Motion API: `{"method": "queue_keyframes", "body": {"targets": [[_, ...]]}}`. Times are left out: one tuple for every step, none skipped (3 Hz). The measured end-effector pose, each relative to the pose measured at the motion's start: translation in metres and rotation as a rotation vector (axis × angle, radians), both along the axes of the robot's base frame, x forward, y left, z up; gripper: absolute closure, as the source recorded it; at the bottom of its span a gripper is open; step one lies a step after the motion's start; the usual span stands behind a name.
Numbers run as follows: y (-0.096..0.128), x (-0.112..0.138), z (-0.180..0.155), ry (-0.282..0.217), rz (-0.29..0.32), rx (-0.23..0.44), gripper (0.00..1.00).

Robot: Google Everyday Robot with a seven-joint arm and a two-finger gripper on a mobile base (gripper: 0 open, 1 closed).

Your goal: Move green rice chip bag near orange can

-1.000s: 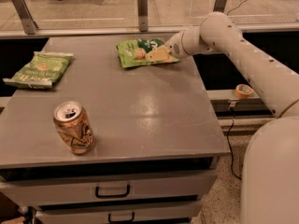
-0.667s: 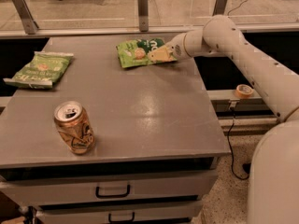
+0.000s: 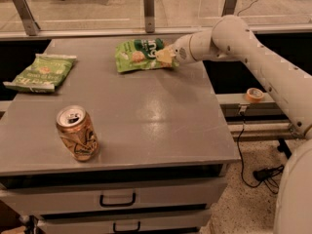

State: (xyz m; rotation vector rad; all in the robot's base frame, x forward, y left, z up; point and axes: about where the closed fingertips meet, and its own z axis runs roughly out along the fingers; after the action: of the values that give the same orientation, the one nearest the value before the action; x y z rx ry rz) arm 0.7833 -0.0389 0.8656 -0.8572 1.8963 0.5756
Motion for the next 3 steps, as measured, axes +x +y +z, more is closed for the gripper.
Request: {"method": "queue_keyframes", "body": {"targets": [[0.021, -0.011, 0.028, -0.072, 0.065, 0.014, 1.00], [0.021, -0.011, 0.027, -0.072, 0.065, 0.014, 1.00], [0.059, -0.021, 0.029, -0.075, 0.141, 0.083, 1.00]]}}
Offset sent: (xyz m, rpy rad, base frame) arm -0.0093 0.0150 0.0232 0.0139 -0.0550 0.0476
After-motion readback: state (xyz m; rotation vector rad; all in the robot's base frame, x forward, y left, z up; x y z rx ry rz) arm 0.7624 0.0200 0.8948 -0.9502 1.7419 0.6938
